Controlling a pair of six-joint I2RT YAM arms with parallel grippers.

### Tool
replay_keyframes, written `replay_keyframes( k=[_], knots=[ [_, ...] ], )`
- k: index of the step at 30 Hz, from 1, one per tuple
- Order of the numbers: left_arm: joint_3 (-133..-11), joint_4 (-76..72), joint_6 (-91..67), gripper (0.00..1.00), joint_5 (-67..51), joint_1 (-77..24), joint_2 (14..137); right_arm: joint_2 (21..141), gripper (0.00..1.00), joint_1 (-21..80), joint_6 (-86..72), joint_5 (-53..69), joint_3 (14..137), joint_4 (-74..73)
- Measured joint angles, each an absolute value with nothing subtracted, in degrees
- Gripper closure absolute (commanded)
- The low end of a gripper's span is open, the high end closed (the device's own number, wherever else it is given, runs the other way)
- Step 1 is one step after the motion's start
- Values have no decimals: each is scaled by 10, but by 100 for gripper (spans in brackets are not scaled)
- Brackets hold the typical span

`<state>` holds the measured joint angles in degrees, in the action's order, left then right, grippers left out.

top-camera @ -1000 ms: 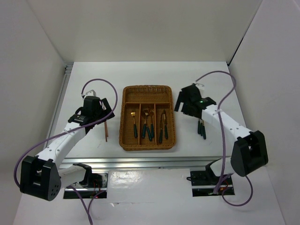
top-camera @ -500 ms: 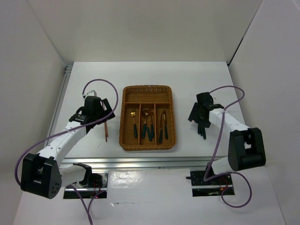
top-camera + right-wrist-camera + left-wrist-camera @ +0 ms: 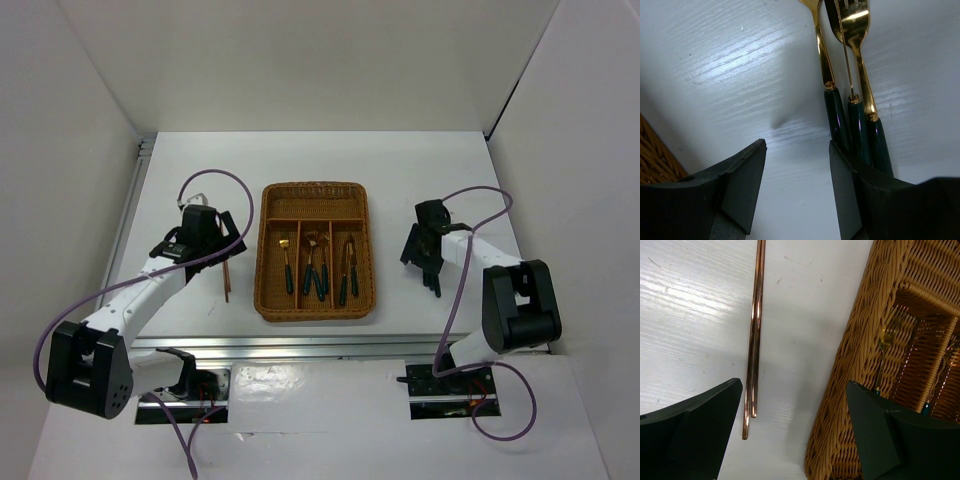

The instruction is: Sort the eating utensils into containers

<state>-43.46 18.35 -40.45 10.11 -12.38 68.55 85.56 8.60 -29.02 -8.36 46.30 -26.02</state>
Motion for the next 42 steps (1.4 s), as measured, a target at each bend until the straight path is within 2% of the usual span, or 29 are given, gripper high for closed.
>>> replay_keyframes(
  k=[42],
  knots=[
    [-435,174,-390,0,91,-124,719,879,38,86,-289,-141,477,-266]
  ],
)
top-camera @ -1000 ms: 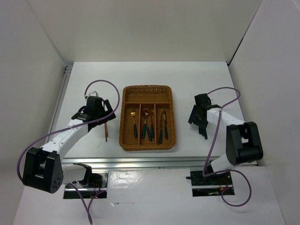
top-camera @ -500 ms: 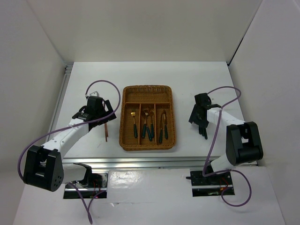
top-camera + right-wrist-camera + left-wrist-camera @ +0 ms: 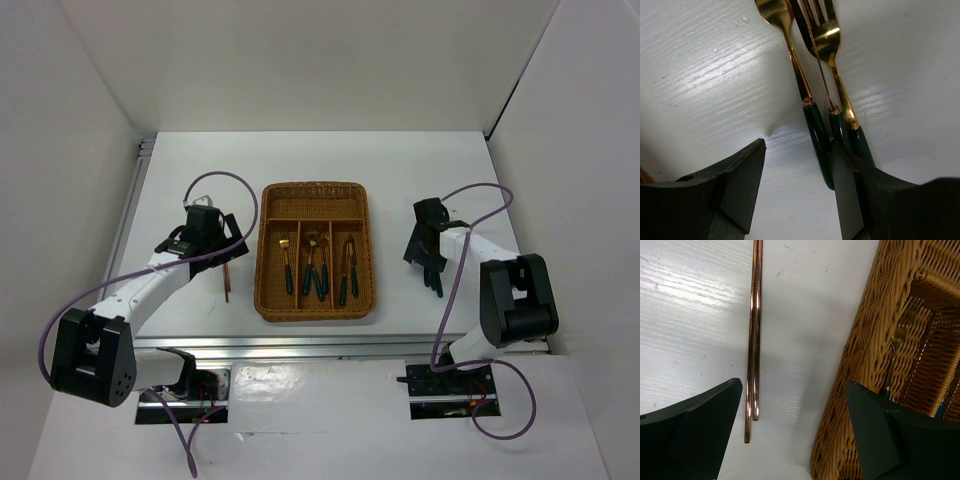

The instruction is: Sort the eating utensils into containers

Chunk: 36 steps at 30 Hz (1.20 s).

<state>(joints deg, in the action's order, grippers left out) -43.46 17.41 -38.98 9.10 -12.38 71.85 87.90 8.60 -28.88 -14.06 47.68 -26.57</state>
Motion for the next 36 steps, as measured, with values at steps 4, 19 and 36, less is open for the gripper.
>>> replay_keyframes(
  k=[4,19,36],
  knots=[
    [-435,174,-389,0,91,-124,721,887,38,86,-290,-141,477,-266],
    [-435,172,-390,0,91,-124,721,903,70,86,-290,-126,480,-257],
    [-435,173,-390,0,92,-124,721,902,92,132,-288,-75,516,-272]
  ],
)
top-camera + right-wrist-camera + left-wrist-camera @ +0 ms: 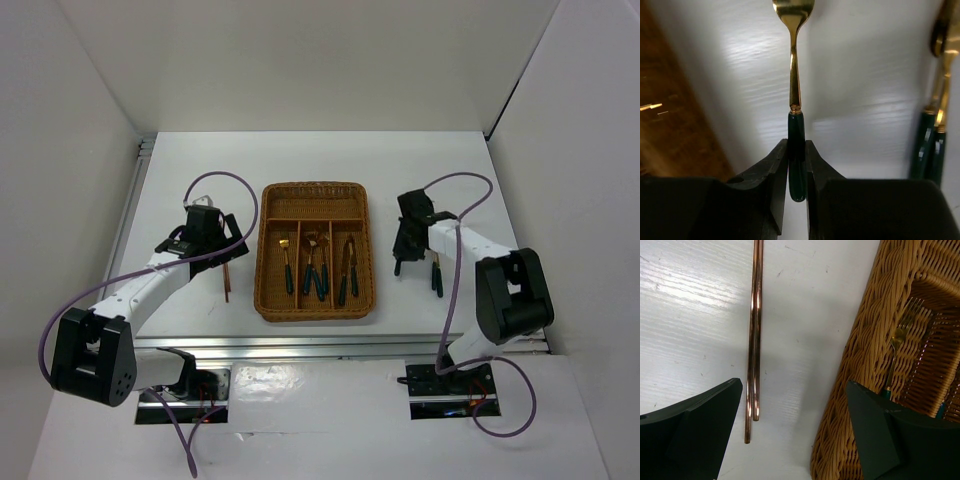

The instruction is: Sort the eating utensils into containers

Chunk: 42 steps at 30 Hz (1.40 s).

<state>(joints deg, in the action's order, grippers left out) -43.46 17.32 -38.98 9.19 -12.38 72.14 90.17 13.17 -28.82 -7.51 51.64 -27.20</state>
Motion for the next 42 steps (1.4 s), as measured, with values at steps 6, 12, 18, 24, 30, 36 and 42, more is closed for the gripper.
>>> replay_keyframes(
  k=[6,12,18,24,30,36,42],
  knots=[
    [-435,176,-390,0,92,-124,721,858,89,225,-289,-69,609,-302],
    [-435,176,-391,0,92,-124,721,830,89,328,-304,-62,649,-307],
    [-435,176,-394,0,101,-124,718,839,88,417,-335,-51,649,-295],
    [-435,176,-394,0,109,-119,708,895,88,471,-352,-37,661,-269],
    [-434,176,-394,0,111,-114,705,923,88,488,-380,-15,676,-246],
    [-423,176,-394,0,113,-109,698,923,86,489,-423,6,676,-204],
    [-417,176,-394,0,113,-103,693,943,86,490,-459,16,676,-172]
  ],
)
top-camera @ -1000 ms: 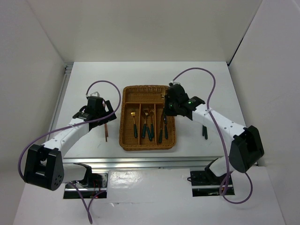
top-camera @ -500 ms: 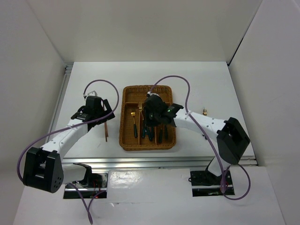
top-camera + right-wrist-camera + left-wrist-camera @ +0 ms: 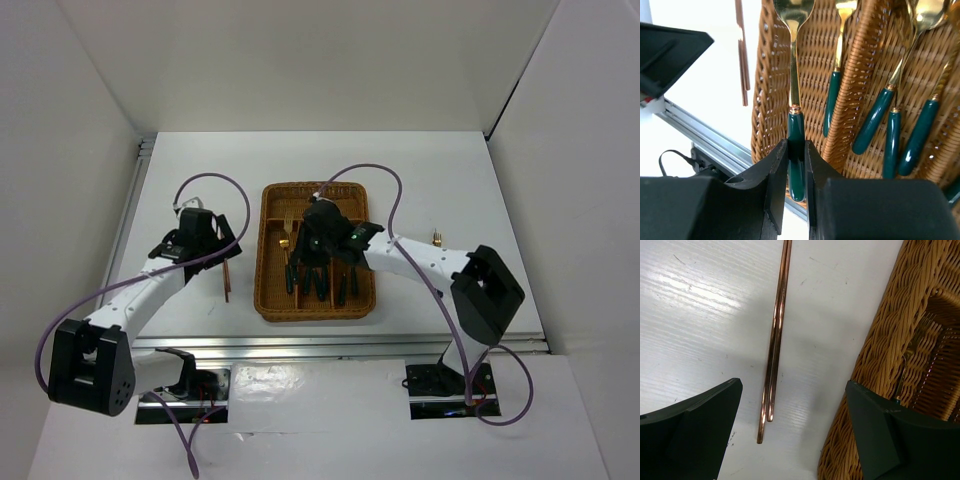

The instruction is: Sort the eating utensils into containers

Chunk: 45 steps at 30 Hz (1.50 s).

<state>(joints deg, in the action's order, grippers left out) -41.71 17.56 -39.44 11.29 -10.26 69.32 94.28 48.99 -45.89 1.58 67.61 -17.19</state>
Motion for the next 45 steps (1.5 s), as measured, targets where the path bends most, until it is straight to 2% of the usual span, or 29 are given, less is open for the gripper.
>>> replay_keyframes(
  k=[7,24,31,32,40,45],
  knots=[
    [-411,175,-394,0,113,-103,681,987,85,490,-496,27,676,-159],
    [-401,175,-394,0,113,-101,672,1034,59,495,-515,48,692,-135],
    [-401,175,-394,0,113,-98,672,1034,55,495,-509,41,708,-145],
    [-401,175,-395,0,113,-98,672,1032,51,495,-507,35,710,-149],
    [-400,175,-394,0,113,-98,672,915,35,491,-447,-93,713,-227],
    [-399,171,-394,0,110,-98,672,814,33,418,-416,-161,695,-293]
  ],
)
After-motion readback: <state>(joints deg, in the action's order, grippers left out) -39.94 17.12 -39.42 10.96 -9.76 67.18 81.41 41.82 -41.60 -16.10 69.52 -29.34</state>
